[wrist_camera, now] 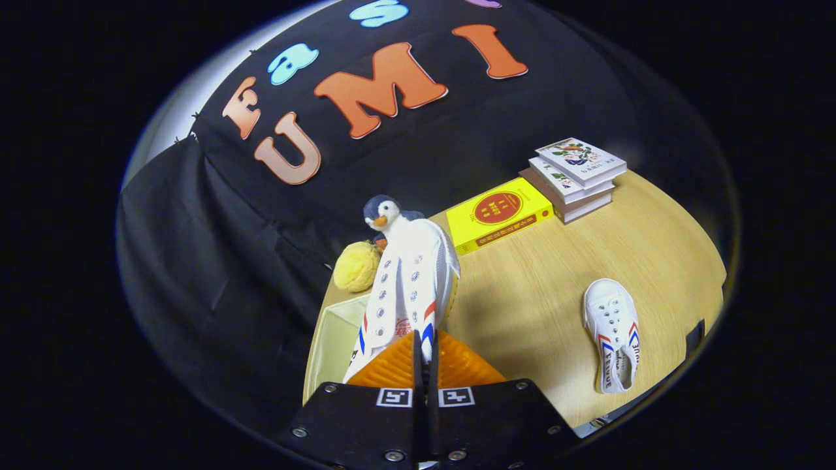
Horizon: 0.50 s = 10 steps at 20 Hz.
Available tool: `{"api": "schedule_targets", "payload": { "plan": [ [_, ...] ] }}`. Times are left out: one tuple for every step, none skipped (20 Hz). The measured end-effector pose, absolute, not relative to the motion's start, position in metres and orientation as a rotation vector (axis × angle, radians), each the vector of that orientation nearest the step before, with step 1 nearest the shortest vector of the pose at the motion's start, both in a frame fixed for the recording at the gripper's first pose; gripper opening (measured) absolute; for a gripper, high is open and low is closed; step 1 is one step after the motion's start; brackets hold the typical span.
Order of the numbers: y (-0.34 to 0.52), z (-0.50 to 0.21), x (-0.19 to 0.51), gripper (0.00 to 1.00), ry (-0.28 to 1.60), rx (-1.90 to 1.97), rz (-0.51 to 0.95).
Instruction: Open the storage box then place both shoes into the box .Put the left shoe in first, then the right shoe, with the right side of both shoes facing outward in a uniform manner.
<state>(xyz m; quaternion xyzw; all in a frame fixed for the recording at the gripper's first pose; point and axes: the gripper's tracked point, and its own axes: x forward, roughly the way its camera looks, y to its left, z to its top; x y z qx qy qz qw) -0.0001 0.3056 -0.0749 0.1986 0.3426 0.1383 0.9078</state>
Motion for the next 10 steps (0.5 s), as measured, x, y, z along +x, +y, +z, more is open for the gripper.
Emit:
{"api": "schedule_targets", "payload": {
  "plan": [
    [0.323, -0.072, -0.005, 0.0, 0.713, 0.419, 0.314],
    [0.341, -0.07, -0.008, 0.0, 0.719, 0.433, 0.34],
    [0.356, -0.071, -0.014, 0.0, 0.728, 0.443, 0.364],
    [0.372, -0.073, -0.018, 0.0, 0.737, 0.444, 0.383],
    [0.387, -0.078, -0.022, 0.0, 0.749, 0.436, 0.401],
    [0.399, -0.082, -0.025, 0.0, 0.76, 0.431, 0.41],
    [0.411, -0.087, -0.029, 0.0, 0.772, 0.427, 0.419],
    [0.421, -0.093, -0.031, 0.0, 0.784, 0.424, 0.425],
    [0.431, -0.099, -0.032, 0.0, 0.795, 0.424, 0.43],
    [0.439, -0.105, -0.033, 0.0, 0.806, 0.426, 0.431]
  ]
}}
